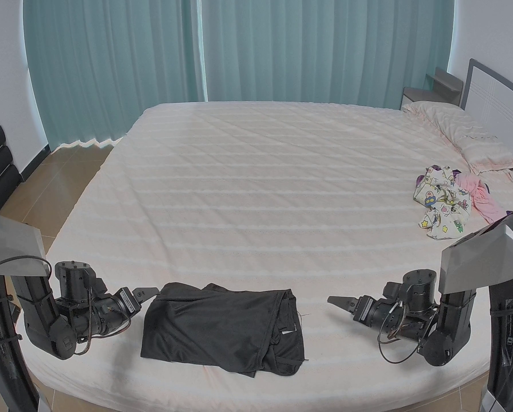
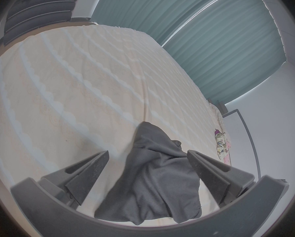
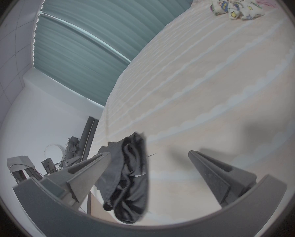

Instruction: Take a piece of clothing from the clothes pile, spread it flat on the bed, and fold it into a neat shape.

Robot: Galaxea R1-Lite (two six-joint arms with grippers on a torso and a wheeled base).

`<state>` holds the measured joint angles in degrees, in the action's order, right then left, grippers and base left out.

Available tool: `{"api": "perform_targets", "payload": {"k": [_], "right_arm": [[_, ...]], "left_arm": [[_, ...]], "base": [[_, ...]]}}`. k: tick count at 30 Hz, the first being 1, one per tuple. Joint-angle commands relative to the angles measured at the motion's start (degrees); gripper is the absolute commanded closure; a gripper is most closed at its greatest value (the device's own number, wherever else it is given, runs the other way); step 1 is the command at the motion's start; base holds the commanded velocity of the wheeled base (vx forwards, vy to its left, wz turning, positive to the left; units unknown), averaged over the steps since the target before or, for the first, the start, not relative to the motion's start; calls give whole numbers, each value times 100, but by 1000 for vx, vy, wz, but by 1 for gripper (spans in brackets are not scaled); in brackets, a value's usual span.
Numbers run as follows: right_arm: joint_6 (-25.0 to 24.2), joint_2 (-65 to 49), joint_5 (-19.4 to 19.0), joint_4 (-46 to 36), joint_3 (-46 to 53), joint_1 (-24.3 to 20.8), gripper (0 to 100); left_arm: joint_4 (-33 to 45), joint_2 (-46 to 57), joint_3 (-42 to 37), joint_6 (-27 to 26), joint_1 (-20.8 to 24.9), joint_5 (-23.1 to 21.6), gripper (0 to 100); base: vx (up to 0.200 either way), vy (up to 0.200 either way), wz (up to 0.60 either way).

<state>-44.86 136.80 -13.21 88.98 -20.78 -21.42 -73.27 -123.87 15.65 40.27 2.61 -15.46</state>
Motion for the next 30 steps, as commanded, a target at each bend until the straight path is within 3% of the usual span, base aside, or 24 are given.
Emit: {"api": "perform_targets", "payload": {"k": [1, 8, 13, 30], "right_arm": [[-321, -84, 267, 67, -101, -715, 0], [-427, -48, 276, 67, -40, -1330, 0], [-409, -119, 320, 76, 136, -1699, 0], [-383, 39, 249, 67, 294, -1840, 0]], "left_arm": [[-30, -23, -18, -71, -261, -300, 0], [-4, -6, -36, -318, -340, -353, 0], [-21, -94, 26, -309, -366, -353, 0], [-30, -208, 105, -318, -384, -309, 0]], "base": [[0, 200, 0], [0, 200, 0], [0, 0, 0], [0, 0, 0]]}}
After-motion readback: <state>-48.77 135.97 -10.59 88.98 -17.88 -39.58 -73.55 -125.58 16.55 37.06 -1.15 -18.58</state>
